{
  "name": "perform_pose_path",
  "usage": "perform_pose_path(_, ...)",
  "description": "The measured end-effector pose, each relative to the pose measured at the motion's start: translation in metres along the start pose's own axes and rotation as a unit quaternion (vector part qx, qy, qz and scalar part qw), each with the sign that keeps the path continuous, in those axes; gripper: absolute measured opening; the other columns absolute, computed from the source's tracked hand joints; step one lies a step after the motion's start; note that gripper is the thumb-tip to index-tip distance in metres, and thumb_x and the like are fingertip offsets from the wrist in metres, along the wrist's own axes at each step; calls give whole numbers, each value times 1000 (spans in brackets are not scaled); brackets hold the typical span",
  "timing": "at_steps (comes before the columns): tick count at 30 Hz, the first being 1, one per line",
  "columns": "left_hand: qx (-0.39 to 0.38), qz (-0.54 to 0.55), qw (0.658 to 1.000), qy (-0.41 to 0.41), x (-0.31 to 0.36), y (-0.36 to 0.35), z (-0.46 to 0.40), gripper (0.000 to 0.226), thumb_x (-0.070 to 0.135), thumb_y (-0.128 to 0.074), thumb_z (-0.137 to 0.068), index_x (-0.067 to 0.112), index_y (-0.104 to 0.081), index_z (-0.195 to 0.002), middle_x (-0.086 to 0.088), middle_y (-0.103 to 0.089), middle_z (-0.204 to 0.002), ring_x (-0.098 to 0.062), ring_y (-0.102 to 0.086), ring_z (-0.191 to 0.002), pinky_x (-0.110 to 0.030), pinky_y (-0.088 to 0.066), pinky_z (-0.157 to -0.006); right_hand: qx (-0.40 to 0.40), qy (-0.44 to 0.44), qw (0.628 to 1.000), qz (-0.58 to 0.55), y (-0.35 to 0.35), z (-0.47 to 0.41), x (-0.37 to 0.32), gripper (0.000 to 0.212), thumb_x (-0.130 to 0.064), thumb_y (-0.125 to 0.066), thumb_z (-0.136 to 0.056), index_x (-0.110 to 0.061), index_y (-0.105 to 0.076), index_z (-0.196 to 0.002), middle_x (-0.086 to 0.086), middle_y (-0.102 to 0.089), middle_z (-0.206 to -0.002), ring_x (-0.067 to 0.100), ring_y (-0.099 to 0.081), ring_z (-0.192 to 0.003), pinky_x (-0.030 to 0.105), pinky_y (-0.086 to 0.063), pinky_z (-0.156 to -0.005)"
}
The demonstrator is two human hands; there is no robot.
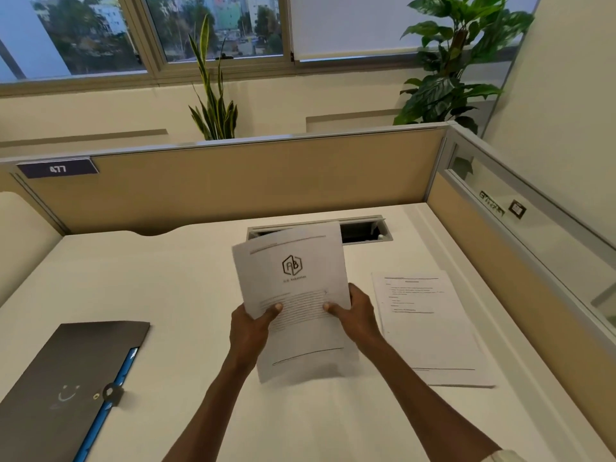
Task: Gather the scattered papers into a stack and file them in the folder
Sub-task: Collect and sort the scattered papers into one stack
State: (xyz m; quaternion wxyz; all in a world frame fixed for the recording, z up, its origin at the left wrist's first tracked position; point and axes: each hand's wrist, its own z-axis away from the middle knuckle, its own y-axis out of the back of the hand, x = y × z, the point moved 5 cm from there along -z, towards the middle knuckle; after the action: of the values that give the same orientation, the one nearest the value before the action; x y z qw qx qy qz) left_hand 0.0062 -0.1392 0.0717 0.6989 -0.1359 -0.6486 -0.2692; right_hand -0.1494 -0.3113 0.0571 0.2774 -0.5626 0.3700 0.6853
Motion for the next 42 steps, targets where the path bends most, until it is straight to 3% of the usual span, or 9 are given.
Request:
perform_pose_path(7,-92,-23,995,24,18,-81,-13,31,24,-73,-88,13,-69,-117,0,-75,-108,-20,-73,-93,-42,-60,-83,65,-34,997,35,90,-25,5,49,-11,-81,-73,-9,-56,-115,6,-66,-108,20,-64,-91,23,-50,-70)
perform_pose_path(10,-126,-43,990,49,12,-118,-12,24,20,-62,-95,6,-68,-114,-5,-74,-109,-23,-72,-95,-46,-59,-86,82,-71,993,44,136,-30,23,57,-9,-81,-74,-7,-54,-124,8,-62,-119,22,-59,-103,28,-48,-88)
perform_pose_path(12,-167,-39,983,69,5,-144,-10,22,14,-54,-99,3,-67,-113,-8,-75,-108,-24,-73,-94,-44,-61,-82,91,-91,990,53,162,-32,36,59,-7,-80,-74,-7,-53,-126,8,-61,-123,22,-57,-105,30,-46,-92)
perform_pose_path(15,-206,-49,974,86,-7,-178,-6,22,6,-51,-99,1,-67,-114,-10,-75,-106,-25,-74,-93,-37,-62,-76,110,-120,984,70,191,-36,55,52,-4,-80,-73,-6,-56,-119,11,-65,-116,23,-60,-95,27,-46,-80)
perform_pose_path(19,-203,-79,973,76,-23,-212,-4,22,2,-58,-95,0,-68,-114,-15,-72,-106,-30,-72,-94,-45,-62,-79,132,-160,973,95,215,-40,86,53,-5,-81,-73,-6,-55,-119,12,-64,-116,25,-60,-96,29,-47,-79)
perform_pose_path(25,-192,-119,970,89,-46,-244,-3,43,-3,-65,-88,1,-58,-130,-12,-68,-118,-28,-68,-102,-38,-60,-82,149,-183,962,141,236,-46,121,49,-7,-81,-73,-9,-54,-113,12,-66,-115,22,-59,-91,29,-48,-76)
perform_pose_path(30,-206,-187,957,77,-56,-257,1,48,10,-70,-87,4,-58,-133,-8,-64,-131,-22,-63,-113,-34,-50,-97,141,-206,943,222,240,-51,132,54,-15,-79,-75,-6,-51,-120,16,-62,-120,32,-59,-107,37,-52,-85)
perform_pose_path(34,-215,-240,945,52,-63,-262,10,51,15,-72,-88,5,-56,-135,-7,-62,-134,-21,-62,-114,-18,-41,-89,123,-252,893,353,240,-50,135,69,-34,-79,-75,-6,-44,-127,19,-44,-130,38,-38,-124,48,-41,-96)
perform_pose_path(42,-241,-307,920,20,-67,-268,19,57,25,-69,-90,5,-52,-140,-6,-59,-138,-21,-59,-122,-28,-43,-104,126,-309,894,298,242,-56,145,82,-32,-85,-69,0,-39,-129,21,-47,-134,40,-44,-126,51,-43,-101)
